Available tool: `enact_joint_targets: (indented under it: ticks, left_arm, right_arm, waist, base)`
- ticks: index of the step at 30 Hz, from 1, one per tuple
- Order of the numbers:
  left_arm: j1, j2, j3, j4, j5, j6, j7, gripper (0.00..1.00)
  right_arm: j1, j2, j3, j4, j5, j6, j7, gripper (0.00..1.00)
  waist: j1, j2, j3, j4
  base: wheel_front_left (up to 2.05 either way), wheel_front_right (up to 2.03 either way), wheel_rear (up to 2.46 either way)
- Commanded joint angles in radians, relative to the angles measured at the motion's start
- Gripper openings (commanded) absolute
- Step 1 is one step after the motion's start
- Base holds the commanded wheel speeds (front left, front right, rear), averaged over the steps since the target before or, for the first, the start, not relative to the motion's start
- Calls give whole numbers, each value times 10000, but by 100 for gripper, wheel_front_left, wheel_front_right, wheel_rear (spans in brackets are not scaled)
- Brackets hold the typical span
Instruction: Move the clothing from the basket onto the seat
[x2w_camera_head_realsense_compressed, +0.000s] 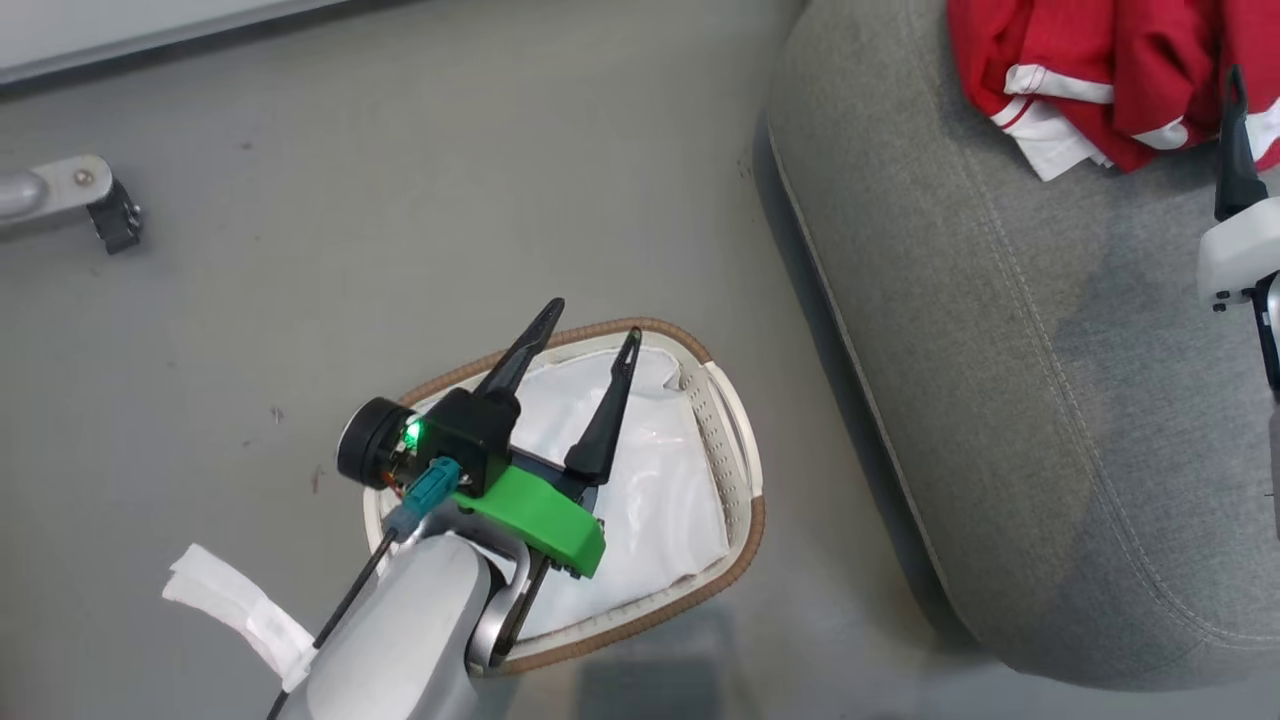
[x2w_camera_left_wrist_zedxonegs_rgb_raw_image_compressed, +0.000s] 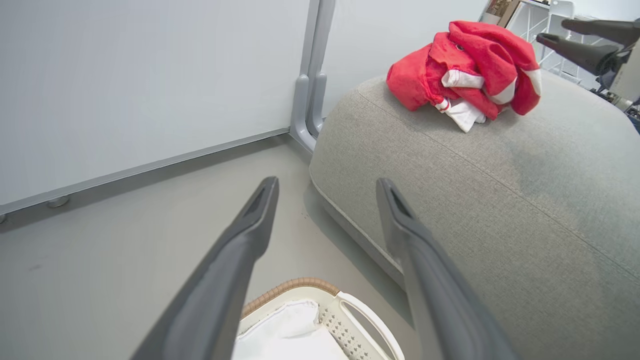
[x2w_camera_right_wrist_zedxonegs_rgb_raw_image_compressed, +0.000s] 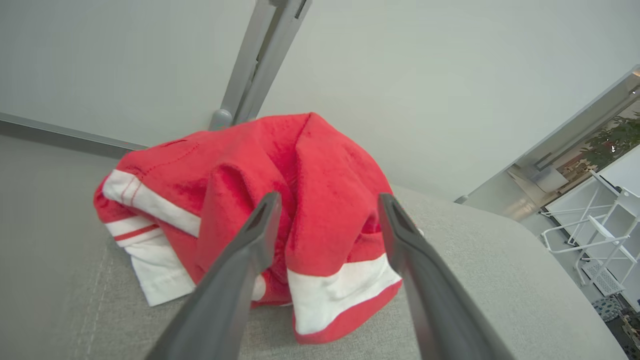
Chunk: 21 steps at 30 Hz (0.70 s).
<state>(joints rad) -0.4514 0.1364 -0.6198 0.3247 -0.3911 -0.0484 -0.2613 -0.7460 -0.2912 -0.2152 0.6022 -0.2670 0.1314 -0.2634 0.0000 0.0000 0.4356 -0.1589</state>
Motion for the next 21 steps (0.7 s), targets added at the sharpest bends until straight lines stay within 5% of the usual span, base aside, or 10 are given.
enact_joint_targets:
  ticks: [1,10,21]
  left_arm:
    - [254,-60,162,23,-150,50,-45,100]
    - [1420,-392,1552,122,-320,115,-43,100]
    - [2741,-574,3205,-39,-56,79,-43,100]
  right_arm:
    - [219,-92,84,-89,146,-15,-17,100]
    - [619,162,441,-246,682,-15,-17,100]
    - [2189,1740,1109,-1062,1649,-15,-17,100]
  waist:
    - [0,0,-934,54]
    - [0,0,-2661,729]
    - [0,0,-3696,1568]
  base:
    - [0,0,0]
    - [0,0,0]
    - [0,0,0]
